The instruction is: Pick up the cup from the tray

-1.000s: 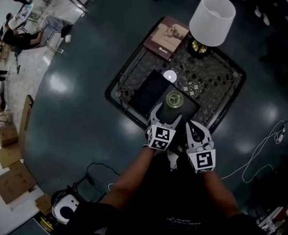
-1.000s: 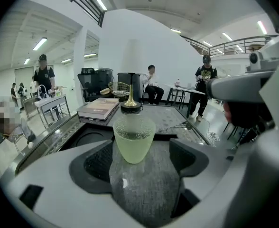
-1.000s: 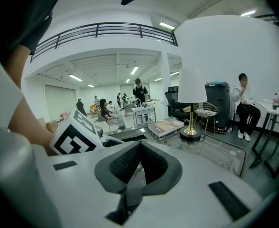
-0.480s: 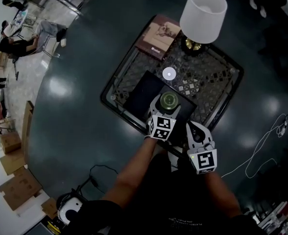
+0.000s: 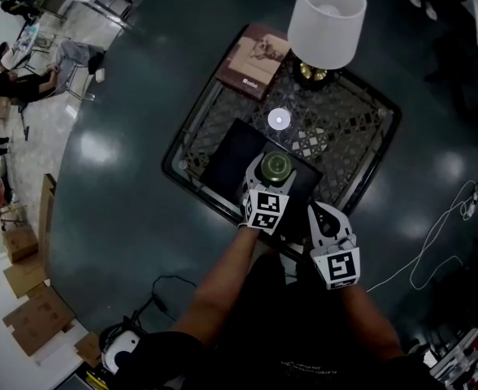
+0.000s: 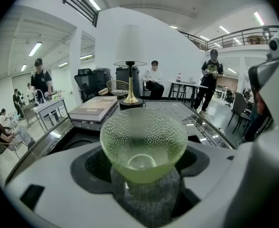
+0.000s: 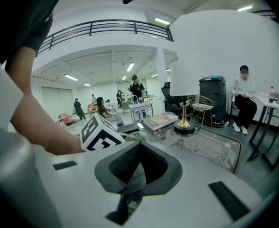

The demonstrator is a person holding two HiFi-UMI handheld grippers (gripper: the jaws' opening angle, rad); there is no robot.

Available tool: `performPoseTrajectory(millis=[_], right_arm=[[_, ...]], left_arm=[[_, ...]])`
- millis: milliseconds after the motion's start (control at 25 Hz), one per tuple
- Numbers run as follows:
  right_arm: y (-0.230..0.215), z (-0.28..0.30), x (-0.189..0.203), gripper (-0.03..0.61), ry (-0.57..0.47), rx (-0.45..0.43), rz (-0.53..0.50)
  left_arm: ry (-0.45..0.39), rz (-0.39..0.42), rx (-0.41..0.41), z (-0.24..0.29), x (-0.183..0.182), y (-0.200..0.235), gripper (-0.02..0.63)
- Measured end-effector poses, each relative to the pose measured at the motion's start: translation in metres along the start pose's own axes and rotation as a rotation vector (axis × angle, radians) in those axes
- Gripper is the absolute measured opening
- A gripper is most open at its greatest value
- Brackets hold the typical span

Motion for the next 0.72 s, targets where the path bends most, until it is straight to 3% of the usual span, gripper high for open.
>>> performPoseTrajectory(millis=[360,720], right_arm=[[-0.002,-0.001,-0.005,0.008,-0.023,0.006,-0.012],[0.001,-0.010,-0.025,0.009,-0.093,0.030,-0.040]], left_arm=[[-0.033,0.014,0.016,-0.012,-0.016,-0.012,0.377],[-0.085,0.047,0.054,-0.063,-0.045,-0.023,0.377]])
Point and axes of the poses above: the fingertips, and each gripper's own axes: z forward along the fingers, y to its left, x out of its underside, the point moved 1 cm from there along -z, backward along the fingers, and after that the axes turned 3 degrees about x, right-handed, at the moved point
